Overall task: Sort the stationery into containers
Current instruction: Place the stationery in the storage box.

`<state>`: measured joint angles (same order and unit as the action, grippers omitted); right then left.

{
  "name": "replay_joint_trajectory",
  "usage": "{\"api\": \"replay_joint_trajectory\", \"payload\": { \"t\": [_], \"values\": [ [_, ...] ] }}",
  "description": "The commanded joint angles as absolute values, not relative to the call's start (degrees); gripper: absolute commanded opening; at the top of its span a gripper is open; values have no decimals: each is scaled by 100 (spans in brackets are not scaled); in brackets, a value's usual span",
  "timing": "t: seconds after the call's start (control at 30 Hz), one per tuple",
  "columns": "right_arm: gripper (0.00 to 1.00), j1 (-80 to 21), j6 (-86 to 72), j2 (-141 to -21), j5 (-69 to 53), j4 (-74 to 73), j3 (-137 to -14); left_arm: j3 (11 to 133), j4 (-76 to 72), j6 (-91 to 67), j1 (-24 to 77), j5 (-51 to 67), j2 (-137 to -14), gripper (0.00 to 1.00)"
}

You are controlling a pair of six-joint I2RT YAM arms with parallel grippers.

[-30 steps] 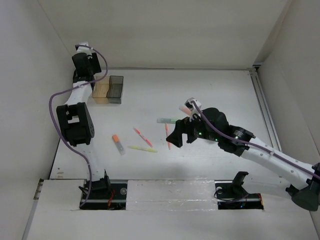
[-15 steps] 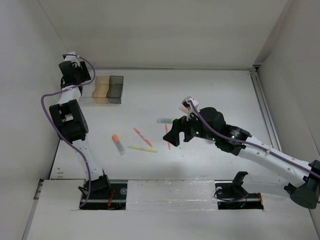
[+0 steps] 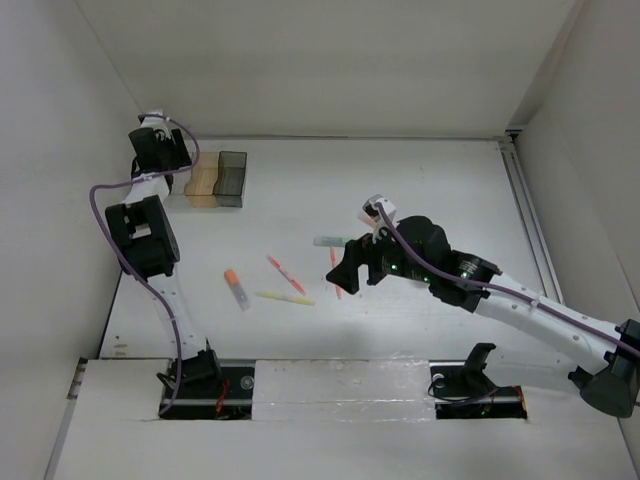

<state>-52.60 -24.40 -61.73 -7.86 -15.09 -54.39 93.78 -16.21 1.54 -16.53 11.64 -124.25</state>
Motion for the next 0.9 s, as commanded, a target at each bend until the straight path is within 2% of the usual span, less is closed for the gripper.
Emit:
{"api": "replay_joint_trajectory", "payload": {
  "t": [0.0, 0.87],
  "values": [
    [100, -5300, -2355, -6108, -747, -1090, -5432, 9633, -2232, 202, -1679, 1230, -12374, 0],
    [100, -5300, -2197, -6337, -747, -1090, -5537, 10081, -2285, 255, -1679, 1450, -12762, 0]
  ]
}}
